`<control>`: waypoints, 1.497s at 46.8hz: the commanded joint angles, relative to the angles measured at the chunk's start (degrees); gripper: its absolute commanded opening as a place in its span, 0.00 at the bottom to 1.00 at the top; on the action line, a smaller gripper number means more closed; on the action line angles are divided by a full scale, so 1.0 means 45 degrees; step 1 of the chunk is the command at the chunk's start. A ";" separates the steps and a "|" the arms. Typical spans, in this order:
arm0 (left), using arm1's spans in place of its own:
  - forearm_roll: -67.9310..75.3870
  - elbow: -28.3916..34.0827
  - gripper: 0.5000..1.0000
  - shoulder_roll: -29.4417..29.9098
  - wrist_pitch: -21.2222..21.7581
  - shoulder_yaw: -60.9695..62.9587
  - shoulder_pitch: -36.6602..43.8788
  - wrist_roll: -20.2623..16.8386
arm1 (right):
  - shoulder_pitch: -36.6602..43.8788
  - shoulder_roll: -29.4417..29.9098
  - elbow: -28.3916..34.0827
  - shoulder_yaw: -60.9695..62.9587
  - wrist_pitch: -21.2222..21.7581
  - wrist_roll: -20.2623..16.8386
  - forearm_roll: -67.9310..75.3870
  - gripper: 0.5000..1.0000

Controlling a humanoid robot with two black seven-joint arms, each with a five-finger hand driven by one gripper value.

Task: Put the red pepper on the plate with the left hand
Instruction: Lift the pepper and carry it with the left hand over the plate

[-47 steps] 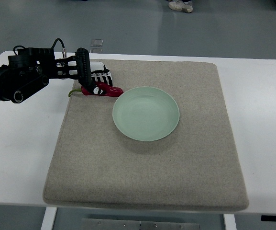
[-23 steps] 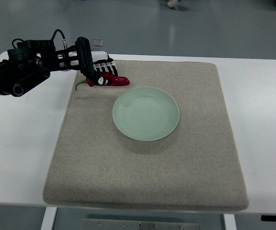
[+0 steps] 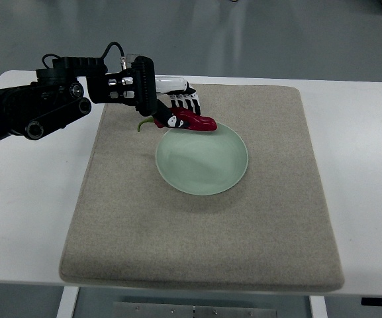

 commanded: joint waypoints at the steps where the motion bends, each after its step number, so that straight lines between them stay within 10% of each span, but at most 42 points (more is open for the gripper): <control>1: 0.0011 -0.0370 0.00 -0.0001 -0.0040 0.0032 0.0037 -0.0006 | -0.0002 0.0000 0.0000 0.0000 0.0016 -0.0001 0.0000 0.86; 43: 0.0519 -0.0449 0.03 -0.0469 -0.0137 0.0228 0.0564 -0.0006 | -0.0002 0.0000 0.0000 0.0000 -0.0004 -0.0001 0.0000 0.86; 70: 0.0499 -0.0430 0.60 -0.0469 -0.0196 0.0208 0.0662 -0.0006 | -0.0002 0.0000 0.0000 0.0000 -0.0003 -0.0001 0.0000 0.86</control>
